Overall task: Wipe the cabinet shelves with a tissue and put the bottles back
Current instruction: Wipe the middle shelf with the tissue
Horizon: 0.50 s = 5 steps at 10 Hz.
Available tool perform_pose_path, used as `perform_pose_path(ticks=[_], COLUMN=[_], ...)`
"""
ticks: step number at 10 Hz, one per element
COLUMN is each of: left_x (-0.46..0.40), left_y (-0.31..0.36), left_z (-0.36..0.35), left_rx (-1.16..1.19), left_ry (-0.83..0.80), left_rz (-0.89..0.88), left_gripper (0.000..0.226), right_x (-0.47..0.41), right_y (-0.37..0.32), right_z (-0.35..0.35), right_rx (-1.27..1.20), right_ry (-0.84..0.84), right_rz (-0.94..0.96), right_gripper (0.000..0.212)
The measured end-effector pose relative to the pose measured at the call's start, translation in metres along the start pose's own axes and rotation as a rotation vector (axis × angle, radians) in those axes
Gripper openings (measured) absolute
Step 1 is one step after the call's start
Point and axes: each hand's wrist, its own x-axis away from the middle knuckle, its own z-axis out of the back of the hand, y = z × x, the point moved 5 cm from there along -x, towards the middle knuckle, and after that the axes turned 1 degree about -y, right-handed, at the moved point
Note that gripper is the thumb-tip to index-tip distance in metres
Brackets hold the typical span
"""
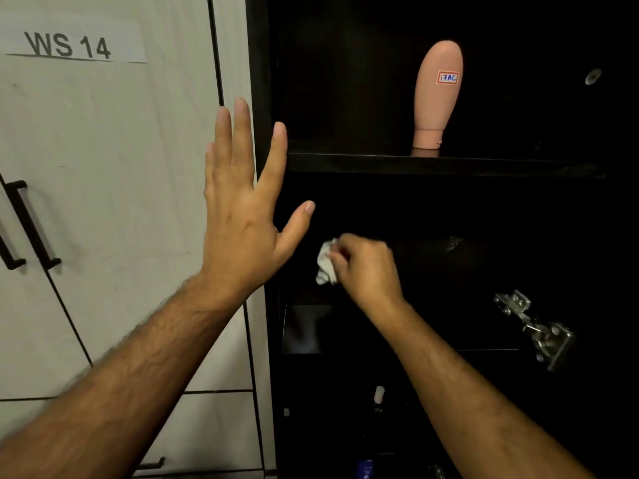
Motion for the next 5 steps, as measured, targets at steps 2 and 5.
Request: perform_pose_path(ticks=[2,5], left_x=[-0.006,-0.006], left_y=[0.002,-0.002], left_z=[0.003,0.001], left_rx=[-0.006,-0.01], left_ry=[0.041,0.042], left_rz=[0.007,0.009], left_gripper=[0.078,0.078], right_x=[-0.055,0.007], right_y=[-0.004,0.023], right_z=[0.049,0.013], right_rx=[-0.52,-0.137], right_ry=[0.502,0.092], right_rz=[-0.242,-0.023], right_gripper=[0.007,0.01])
